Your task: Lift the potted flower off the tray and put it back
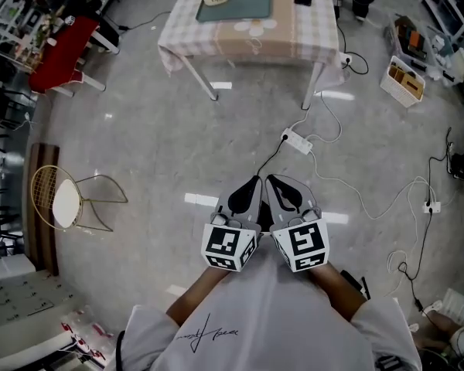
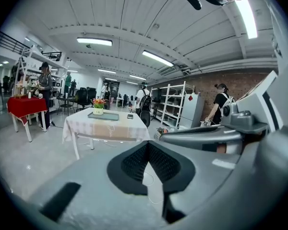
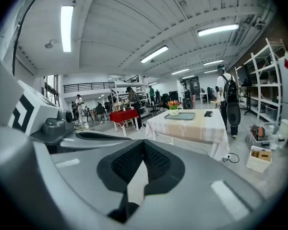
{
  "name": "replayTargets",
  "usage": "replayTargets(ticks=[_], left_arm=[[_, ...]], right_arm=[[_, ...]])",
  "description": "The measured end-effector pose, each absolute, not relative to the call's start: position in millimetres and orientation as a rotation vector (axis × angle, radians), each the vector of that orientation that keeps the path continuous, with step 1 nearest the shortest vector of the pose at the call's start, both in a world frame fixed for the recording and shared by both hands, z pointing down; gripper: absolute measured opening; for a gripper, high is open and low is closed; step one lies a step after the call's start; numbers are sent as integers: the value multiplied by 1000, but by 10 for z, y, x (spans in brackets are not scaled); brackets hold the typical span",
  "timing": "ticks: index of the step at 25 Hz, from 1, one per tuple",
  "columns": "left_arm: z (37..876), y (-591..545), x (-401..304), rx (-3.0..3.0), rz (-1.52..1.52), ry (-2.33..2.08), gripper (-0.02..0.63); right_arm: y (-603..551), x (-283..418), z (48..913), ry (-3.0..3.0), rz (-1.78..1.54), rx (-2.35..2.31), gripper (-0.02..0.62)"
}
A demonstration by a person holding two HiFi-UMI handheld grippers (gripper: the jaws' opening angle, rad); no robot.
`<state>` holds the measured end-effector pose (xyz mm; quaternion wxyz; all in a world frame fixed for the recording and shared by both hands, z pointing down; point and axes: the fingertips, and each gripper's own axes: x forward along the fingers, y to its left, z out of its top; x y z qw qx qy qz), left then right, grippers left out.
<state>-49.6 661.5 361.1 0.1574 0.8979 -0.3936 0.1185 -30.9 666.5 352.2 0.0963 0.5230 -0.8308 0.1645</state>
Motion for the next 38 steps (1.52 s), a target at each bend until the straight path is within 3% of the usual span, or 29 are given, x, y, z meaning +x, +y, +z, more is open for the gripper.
replayTargets(ticks=[21, 38], left_arm=[[3704, 5696, -466, 2531, 296, -1003, -8], [3551, 4220, -981, 2628, 391, -910, -5]], right_arm=[[5680, -354, 3668, -2438, 507, 1466, 5], [4156, -791, 3666, -2403, 601, 1515, 6]])
